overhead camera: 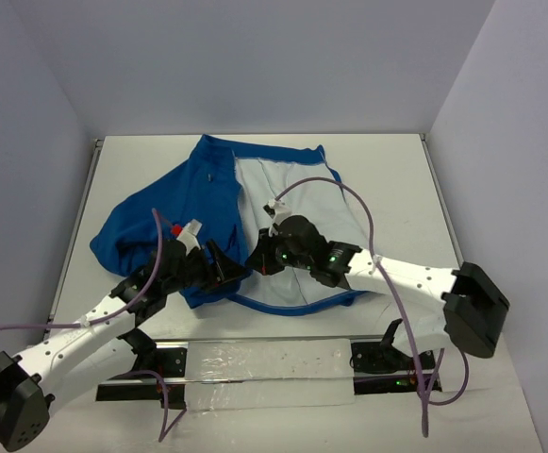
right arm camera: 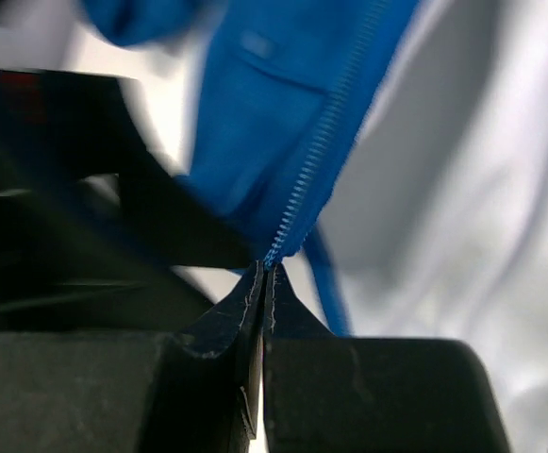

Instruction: Zip up the jacket

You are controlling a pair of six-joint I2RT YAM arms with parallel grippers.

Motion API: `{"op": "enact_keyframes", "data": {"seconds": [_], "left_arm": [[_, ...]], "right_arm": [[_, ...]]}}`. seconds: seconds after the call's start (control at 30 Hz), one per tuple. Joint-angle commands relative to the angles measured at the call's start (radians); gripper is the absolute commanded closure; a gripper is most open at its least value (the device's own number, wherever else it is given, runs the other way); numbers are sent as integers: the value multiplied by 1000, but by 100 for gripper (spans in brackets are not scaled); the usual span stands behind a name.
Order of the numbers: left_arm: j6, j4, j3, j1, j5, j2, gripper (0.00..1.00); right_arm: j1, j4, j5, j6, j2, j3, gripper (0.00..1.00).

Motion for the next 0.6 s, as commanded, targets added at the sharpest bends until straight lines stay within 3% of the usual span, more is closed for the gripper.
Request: {"op": "enact_keyframes", "data": {"seconds": [0.0, 0.23, 0.57], "left_arm": [[-31, 188, -17, 26, 122, -59, 26], [-36, 270, -53, 34, 150, -119, 24], [-64, 337, -103, 41, 161, -129, 42]], "right_arm": [[-11, 59, -77, -37, -84, 14, 100], [-21, 124, -147, 3, -111, 7, 100], [-20, 143, -156, 26, -97, 6, 100]]}}
